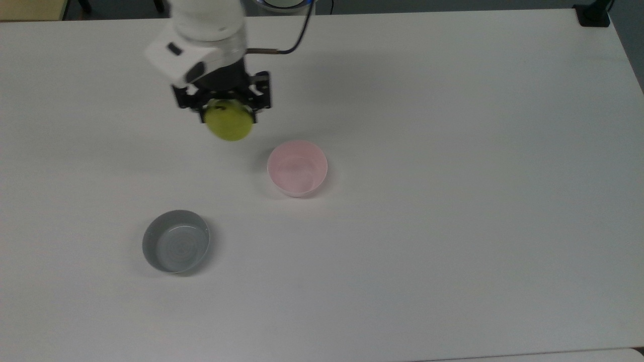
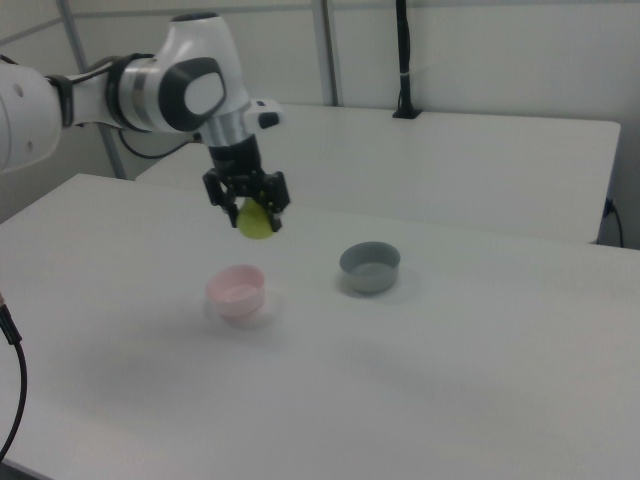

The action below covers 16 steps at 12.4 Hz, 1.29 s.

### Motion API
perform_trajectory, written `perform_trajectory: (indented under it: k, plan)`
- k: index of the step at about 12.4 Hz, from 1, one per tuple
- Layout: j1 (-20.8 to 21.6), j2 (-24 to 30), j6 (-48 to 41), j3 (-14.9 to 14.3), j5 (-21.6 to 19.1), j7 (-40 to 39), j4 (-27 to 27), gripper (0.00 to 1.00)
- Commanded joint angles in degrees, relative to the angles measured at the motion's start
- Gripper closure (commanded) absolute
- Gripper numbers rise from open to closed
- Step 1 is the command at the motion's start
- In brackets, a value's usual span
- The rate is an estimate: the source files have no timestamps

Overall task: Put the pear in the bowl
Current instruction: 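Lift the pear and carry it over the pink bowl, then lower the pear into the pink bowl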

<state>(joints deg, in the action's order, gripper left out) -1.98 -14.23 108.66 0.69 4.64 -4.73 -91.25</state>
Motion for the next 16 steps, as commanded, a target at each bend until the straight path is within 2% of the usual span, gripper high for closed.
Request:
perform_trajectory:
  k: [1,2,4,6,11,15,16]
  plan:
    - [6.53,2.19,-1.35,-0.34,0.28,7.43,-3.58,0.44]
    - [7.94,1.67,-1.08,-0.34,0.28,8.84,-4.89,0.44]
    - [9.18,0.88,6.60,-0.25,0.02,9.03,-9.71,0.44]
    - [9.19,-0.09,10.68,-0.25,-0.07,9.12,-11.23,0.44]
    - [9.01,-5.71,15.88,-0.25,0.01,9.21,-10.88,0.44]
    - [9.01,-7.39,17.64,-0.25,0.45,9.21,-10.79,0.42]
    - [9.01,-7.74,17.99,-0.25,0.45,9.21,-10.71,0.37]
